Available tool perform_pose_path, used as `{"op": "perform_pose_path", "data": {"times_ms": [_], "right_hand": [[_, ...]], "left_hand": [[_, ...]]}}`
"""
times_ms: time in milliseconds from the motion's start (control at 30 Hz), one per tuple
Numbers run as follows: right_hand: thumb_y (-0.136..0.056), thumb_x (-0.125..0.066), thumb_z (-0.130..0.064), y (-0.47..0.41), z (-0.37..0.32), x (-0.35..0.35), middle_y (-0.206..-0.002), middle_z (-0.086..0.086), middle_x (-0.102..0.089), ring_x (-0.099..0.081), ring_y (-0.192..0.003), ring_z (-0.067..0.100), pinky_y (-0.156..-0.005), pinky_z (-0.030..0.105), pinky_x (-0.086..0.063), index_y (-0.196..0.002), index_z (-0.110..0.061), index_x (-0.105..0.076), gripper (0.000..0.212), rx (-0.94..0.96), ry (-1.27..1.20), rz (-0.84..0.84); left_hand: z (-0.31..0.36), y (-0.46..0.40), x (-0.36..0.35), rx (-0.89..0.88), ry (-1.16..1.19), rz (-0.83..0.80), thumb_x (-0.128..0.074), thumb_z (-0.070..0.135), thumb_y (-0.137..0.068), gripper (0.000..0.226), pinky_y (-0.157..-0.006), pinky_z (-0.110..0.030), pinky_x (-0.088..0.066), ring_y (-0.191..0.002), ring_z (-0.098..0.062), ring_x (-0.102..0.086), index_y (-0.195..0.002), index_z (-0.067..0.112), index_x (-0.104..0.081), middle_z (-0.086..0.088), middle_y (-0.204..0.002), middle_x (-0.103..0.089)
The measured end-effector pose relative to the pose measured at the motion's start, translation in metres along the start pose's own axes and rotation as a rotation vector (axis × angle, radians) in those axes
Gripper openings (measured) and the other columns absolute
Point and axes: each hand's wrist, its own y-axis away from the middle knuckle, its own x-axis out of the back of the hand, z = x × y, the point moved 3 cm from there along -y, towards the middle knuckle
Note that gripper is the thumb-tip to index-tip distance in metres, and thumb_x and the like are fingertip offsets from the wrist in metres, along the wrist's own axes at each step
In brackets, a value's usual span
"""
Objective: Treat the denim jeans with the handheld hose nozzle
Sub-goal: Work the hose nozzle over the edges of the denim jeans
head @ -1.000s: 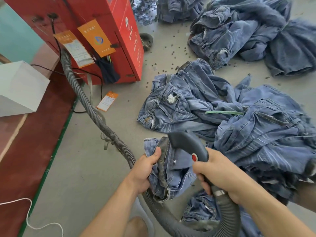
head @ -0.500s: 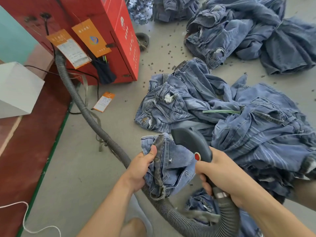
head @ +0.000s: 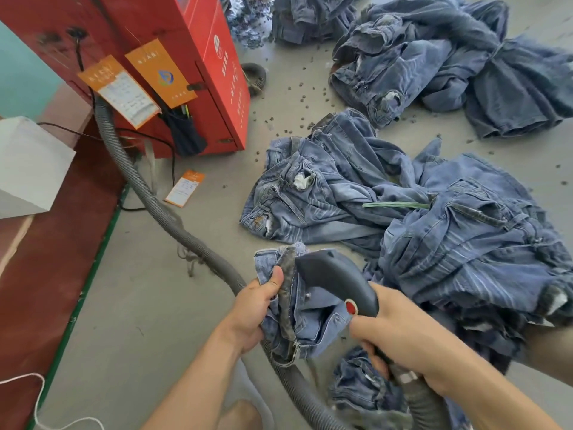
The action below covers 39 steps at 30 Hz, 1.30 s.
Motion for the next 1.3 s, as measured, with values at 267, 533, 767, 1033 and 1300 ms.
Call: {"op": "perform_pose_path", "data": {"times_ms": [267,533,767,1033,1300], "right_hand": [[-0.092,-0.057,-0.007,-0.018,-0.007,0.014,-0.06,0.016,-0.052,-0.045,-0.044,0.024,-0.046,0.034,-0.042,-0.088,-0.01,-0.048,0.011,0.013,-0.162,0.137],[-0.092,-0.056,-0.007,-0.028,-0.002,-0.003,-0.058,0.014,-0.052,-0.045,-0.042,0.024,-0.044,0.031,-0.041,-0.09,-0.01,-0.049,0.008,-0.018,-0.109,0.106],[-0.091,-0.059,-0.006,-0.013,0.011,0.035,-0.062,0.013,-0.05,-0.043,-0.044,0.023,-0.043,0.03,-0.04,-0.088,-0.012,-0.046,0.015,-0.082,-0.374,0.187],[-0.096,-0.059,-0.009,-0.01,0.007,0.019,-0.063,0.014,-0.05,-0.042,-0.047,0.024,-0.045,0.031,-0.039,-0.09,-0.009,-0.047,0.013,-0.069,-0.238,0.083],[-0.097,-0.059,-0.011,-0.008,0.009,0.01,-0.06,0.013,-0.051,-0.043,-0.042,0.025,-0.043,0.029,-0.04,-0.087,-0.009,-0.045,0.017,-0.04,-0.209,0.054]], "left_hand": [[-0.006,0.003,0.003,0.03,0.0,0.001,-0.057,0.042,-0.099,0.048,-0.098,-0.049,-0.057,-0.123,-0.039,-0.066,-0.124,0.004,-0.073,-0.025,-0.132,-0.067],[-0.008,0.006,0.01,0.015,-0.003,-0.066,-0.063,0.033,-0.099,0.042,-0.102,-0.051,-0.054,-0.128,-0.041,-0.062,-0.129,0.004,-0.069,-0.026,-0.137,-0.063],[-0.004,0.015,0.026,0.022,0.018,-0.164,-0.089,0.023,-0.073,0.059,-0.096,-0.048,-0.056,-0.12,-0.042,-0.066,-0.126,0.004,-0.072,-0.027,-0.13,-0.067],[-0.005,0.001,0.006,0.135,0.044,0.039,-0.069,0.022,-0.091,0.037,-0.084,-0.053,-0.061,-0.103,-0.044,-0.073,-0.118,-0.004,-0.073,-0.035,-0.122,-0.067],[0.012,0.003,0.026,-0.069,0.045,0.183,-0.067,-0.003,-0.083,0.015,-0.066,-0.048,-0.063,-0.07,-0.036,-0.071,-0.093,-0.004,-0.078,-0.029,-0.09,-0.068]]}}
